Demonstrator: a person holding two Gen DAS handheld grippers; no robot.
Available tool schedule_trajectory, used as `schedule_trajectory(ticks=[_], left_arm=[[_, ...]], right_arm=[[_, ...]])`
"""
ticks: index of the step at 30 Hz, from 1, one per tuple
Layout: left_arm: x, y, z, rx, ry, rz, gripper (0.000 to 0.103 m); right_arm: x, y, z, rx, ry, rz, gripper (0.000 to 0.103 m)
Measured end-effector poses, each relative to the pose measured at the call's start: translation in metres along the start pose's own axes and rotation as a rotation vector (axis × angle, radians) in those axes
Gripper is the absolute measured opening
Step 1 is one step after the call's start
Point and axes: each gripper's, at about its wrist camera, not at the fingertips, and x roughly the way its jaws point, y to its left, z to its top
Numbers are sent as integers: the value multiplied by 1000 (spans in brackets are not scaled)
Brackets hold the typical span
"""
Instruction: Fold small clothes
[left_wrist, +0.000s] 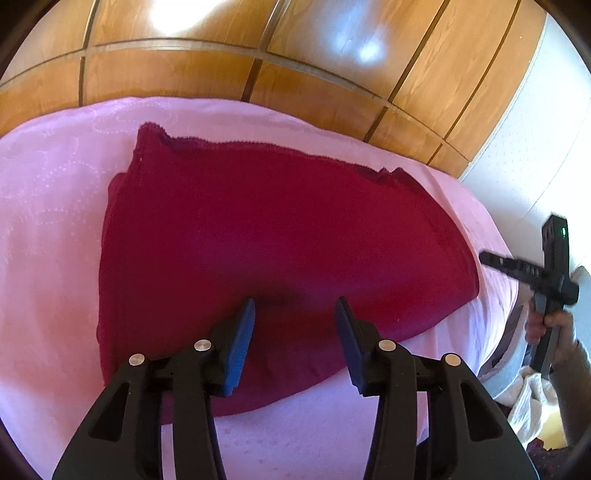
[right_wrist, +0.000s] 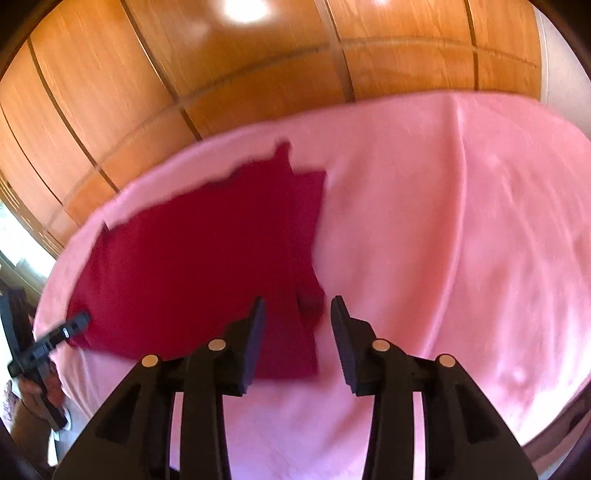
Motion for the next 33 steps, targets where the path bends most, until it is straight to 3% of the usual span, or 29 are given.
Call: schedule_trajectory(ticks=[9, 10, 11, 13, 16, 19, 21, 28, 33], left_arm=[[6, 1, 11, -7, -8, 40, 44], [7, 1, 14, -5, -12, 44, 52], [6, 0, 14, -4, -20, 52, 59], [7, 0, 19, 7, -44, 83, 60], [12, 8, 23, -8, -40, 142, 60], [25, 22, 26, -60, -23, 193, 60], [32, 22, 30, -53, -24, 227, 60], [31, 16, 46, -54, -38, 253, 60], [34, 25, 76, -76, -69, 258, 60]], right_arm=[[84, 17, 71, 22, 23, -97, 46], [92, 18, 76, 21, 36, -91, 42], [99, 20, 79, 8, 49, -90, 26], [102, 27, 81, -36, 43, -119, 6], [96, 30, 81, -69, -10, -195, 6], [121, 13, 70, -50, 35, -269, 5], [130, 15, 65, -58, 19, -293, 6], [128, 14, 63, -40, 6, -252, 9], [125, 8, 63, -15, -10, -234, 9]])
